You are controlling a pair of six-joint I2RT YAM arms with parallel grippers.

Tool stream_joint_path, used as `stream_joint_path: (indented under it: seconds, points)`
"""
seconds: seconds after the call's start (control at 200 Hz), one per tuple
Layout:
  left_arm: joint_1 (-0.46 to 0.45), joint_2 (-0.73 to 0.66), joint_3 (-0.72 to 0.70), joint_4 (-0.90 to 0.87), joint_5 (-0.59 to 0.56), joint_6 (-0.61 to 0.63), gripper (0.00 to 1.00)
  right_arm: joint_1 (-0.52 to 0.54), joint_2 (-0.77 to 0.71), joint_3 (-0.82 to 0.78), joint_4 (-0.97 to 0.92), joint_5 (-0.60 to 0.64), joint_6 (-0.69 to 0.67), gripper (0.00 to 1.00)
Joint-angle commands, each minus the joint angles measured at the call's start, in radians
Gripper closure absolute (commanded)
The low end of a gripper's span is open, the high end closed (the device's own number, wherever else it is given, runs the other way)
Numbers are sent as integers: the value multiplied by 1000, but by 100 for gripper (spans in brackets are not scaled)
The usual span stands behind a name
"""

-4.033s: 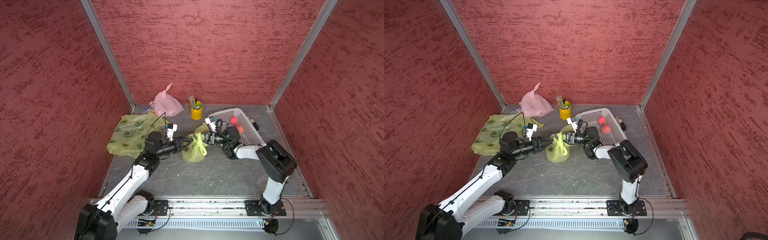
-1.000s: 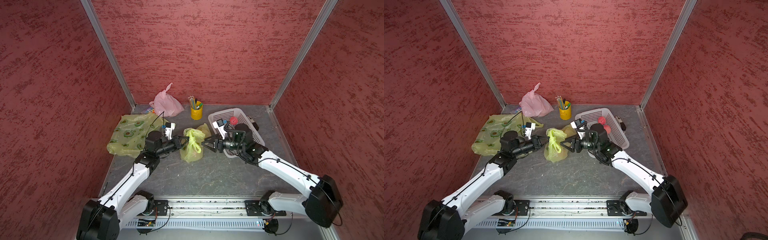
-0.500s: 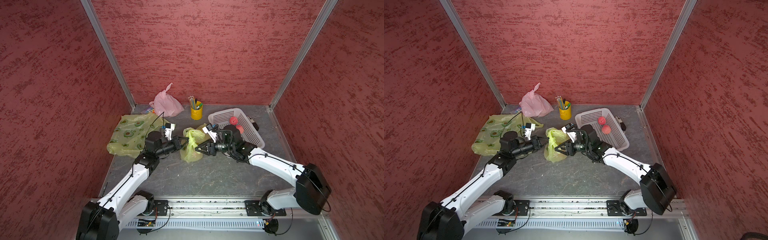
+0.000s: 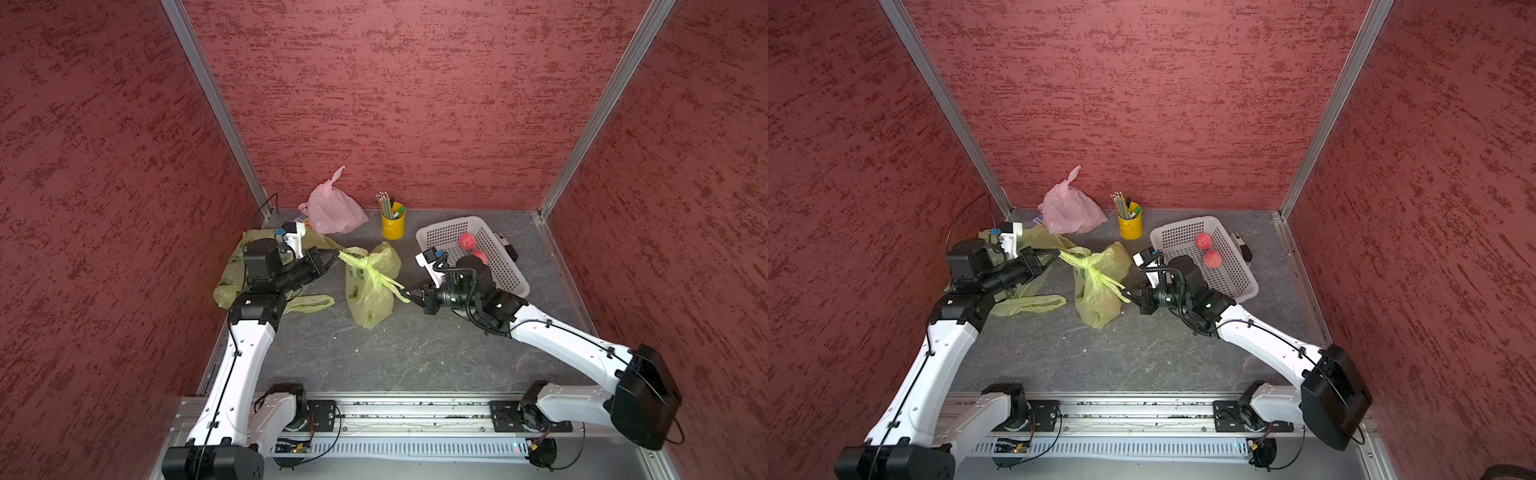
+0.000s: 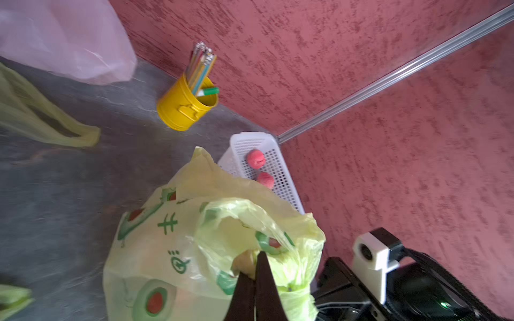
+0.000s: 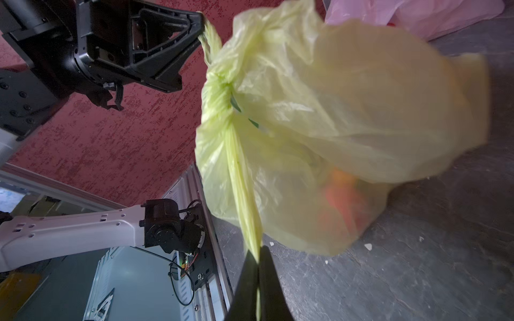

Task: Place the peach into a plastic bag & tie a knot
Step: Tie the plastic bag at the center of the board, then place the plastic bag at the corner of the board.

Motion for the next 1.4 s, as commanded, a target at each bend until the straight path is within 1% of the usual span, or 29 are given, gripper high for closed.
stream_joint_path:
  seconds: [0.0, 0.08, 0.25, 0.416, 0.511, 0.581, 0.646, 0.726, 0.771, 0.791, 0.801, 0.836, 0.851, 0.867, 0.872, 0.877, 0.882, 0.887, 0.902, 0.957, 1.052, 1.107, 1.127, 1.157, 1.172, 1.202, 1.217, 1.302, 1.397]
  points:
    - [68, 49, 27, -115, -172, 161, 100, -19, -55, -71, -61, 118, 7, 100]
    - [86, 64, 30, -112, -249, 197, 100, -40, -80, -102, -74, 152, 16, 100]
    - [132, 71, 39, -130, -345, 252, 100, -101, -111, -158, -79, 163, 31, 100]
    - [179, 67, 33, -128, -339, 266, 100, -126, -96, -151, -66, 145, 26, 100]
    - [174, 73, 36, -102, -287, 236, 100, -140, -59, -95, -59, 140, 24, 100]
    - [142, 78, 51, -58, -239, 192, 100, -168, -27, -38, -52, 126, 25, 100]
    - [85, 99, 86, 13, -191, 134, 100, -213, 2, 46, -80, 142, 6, 100]
    - [-30, 174, 207, 44, -177, 94, 100, -298, 25, 197, -184, 200, -50, 100]
    - [-100, 230, 296, 61, -131, 77, 100, -371, 27, 284, -239, 224, -71, 100]
    - [-129, 257, 336, 61, -114, 69, 91, -411, 24, 321, -260, 235, -72, 100]
    - [-142, 270, 360, 61, -107, 66, 84, -433, 23, 341, -270, 241, -72, 100]
    - [-191, 311, 434, 56, -88, 57, 50, -511, 13, 401, -297, 258, -65, 100]
    - [-210, 326, 465, 49, -84, 58, 38, -551, 7, 421, -307, 267, -55, 100]
    - [-229, 339, 492, 41, -83, 58, 29, -588, 0, 443, -316, 280, -46, 100]
    - [-236, 344, 501, 39, -83, 58, 23, -597, -2, 450, -317, 285, -44, 100]
    - [-244, 347, 510, 35, -85, 59, 12, -606, -3, 458, -320, 293, -41, 100]
    - [-250, 350, 520, 31, -86, 60, 6, -621, -5, 465, -322, 298, -39, 100]
    - [-256, 353, 528, 29, -88, 62, 3, -632, -7, 471, -327, 302, -38, 100]
    - [-270, 361, 551, 20, -91, 64, 0, -659, -14, 492, -336, 323, -34, 100]
    - [-312, 375, 597, 4, -107, 79, 0, -728, -40, 558, -368, 440, -25, 100]
    - [-319, 345, 560, 22, -136, 73, 0, -789, -58, 626, -418, 591, 10, 100]
    - [-314, 319, 515, 9, -172, 92, 0, -791, -49, 649, -454, 659, 28, 71]
    - [-310, 309, 497, 2, -183, 99, 0, -790, -47, 650, -461, 676, 36, 56]
    - [-300, 295, 468, -8, -193, 105, 0, -791, -45, 645, -465, 684, 53, 29]
    - [-294, 288, 456, -15, -198, 106, 0, -790, -44, 639, -462, 681, 60, 19]
    - [-279, 275, 427, -32, -211, 107, 0, -790, -40, 629, -454, 659, 69, 3]
    - [-272, 268, 413, -42, -222, 108, 0, -790, -37, 625, -452, 646, 74, 1]
    - [-225, 220, 322, -76, -305, 110, 0, -790, -18, 591, -424, 552, 95, 1]
    - [-165, 179, 220, -105, -450, 118, 0, -784, -6, 537, -360, 451, 119, 1]
